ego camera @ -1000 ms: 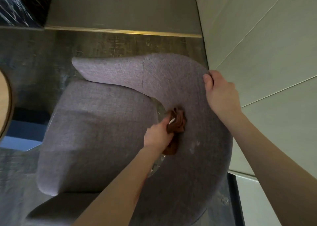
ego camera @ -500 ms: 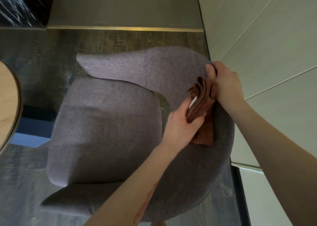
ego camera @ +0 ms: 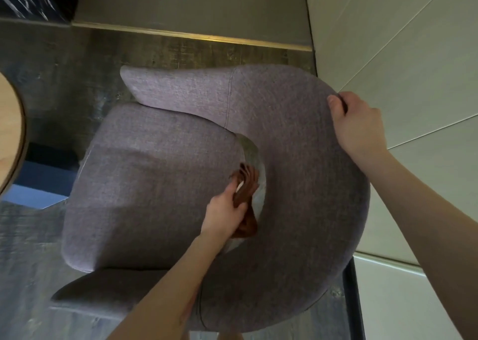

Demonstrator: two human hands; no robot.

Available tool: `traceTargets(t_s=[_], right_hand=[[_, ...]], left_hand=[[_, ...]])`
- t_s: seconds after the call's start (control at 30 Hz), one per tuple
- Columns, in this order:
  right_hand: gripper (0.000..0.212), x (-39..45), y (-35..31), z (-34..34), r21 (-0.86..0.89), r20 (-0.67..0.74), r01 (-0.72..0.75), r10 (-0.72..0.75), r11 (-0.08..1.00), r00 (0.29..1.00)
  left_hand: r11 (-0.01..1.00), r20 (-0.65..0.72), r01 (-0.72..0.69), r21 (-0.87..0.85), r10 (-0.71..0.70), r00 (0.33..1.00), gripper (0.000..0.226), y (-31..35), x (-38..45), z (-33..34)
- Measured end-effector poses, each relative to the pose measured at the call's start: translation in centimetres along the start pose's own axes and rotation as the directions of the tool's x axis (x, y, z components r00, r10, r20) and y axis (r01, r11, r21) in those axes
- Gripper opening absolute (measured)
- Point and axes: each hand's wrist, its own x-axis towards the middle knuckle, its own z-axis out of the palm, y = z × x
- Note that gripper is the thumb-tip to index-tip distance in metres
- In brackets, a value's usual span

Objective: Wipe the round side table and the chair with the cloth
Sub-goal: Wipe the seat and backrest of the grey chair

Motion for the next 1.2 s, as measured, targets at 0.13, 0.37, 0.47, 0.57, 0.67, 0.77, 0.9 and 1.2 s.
traceTargets(t_s=[0.13,0.37,0.47,0.57,0.67,0.77,0.9,1.2], right_hand=[[0.042,0.1,-0.1,0.1,-0.021,0.006,-0.005,0.005,1.0,1.0],[0.042,0.3,0.2,0.4,-0.041,0.0,0.007,-0.007,0.999,1.0],[0.042,0.2,0.1,0.5,-0.067,-0.01,0.012,-0.012,0.998,1.0],[0.042,0.3,0.0,0.4,-0.072,-0.002,0.008,-0.008,0.997,1.0],[0.042,0.1,-0.2,0.2,-0.063,0.008,0.001,-0.001,0.998,1.0],[0.042,0.0,-0.1,0.2,-0.062,0.001,-0.009,0.009,0.998,1.0],[0.041,-0.1,-0.3,0.2,-0.057,0.006,-0.018,0.019,0.998,1.0],[0.04,-0.1,-0.1,0.0,-0.056,0.039,-0.021,0.023,0.998,0.999]], left_hand=[[0.941,-0.167,-0.295,-0.167,0.268,0.949,0.05,5.9,-1.1,-0.6],[0.89,-0.11,-0.41,-0.199,0.396,0.912,0.05,9.1,-2.7,0.9],[0.914,-0.017,-0.385,-0.131,0.386,0.922,0.051,7.4,-1.4,1.1],[0.96,0.104,-0.28,0.011,0.277,0.955,0.055,4.9,-0.5,1.6],[0.951,0.311,-0.064,0.302,-0.035,0.95,0.054,0.5,0.2,1.8],[0.976,0.231,0.109,0.186,-0.151,0.961,0.048,-1.0,0.2,0.4],[0.95,-0.16,-0.015,-0.312,-0.038,0.986,0.05,6.2,1.3,-2.6],[0.922,0.03,-0.215,-0.322,0.237,0.971,0.056,9.7,0.4,0.8]])
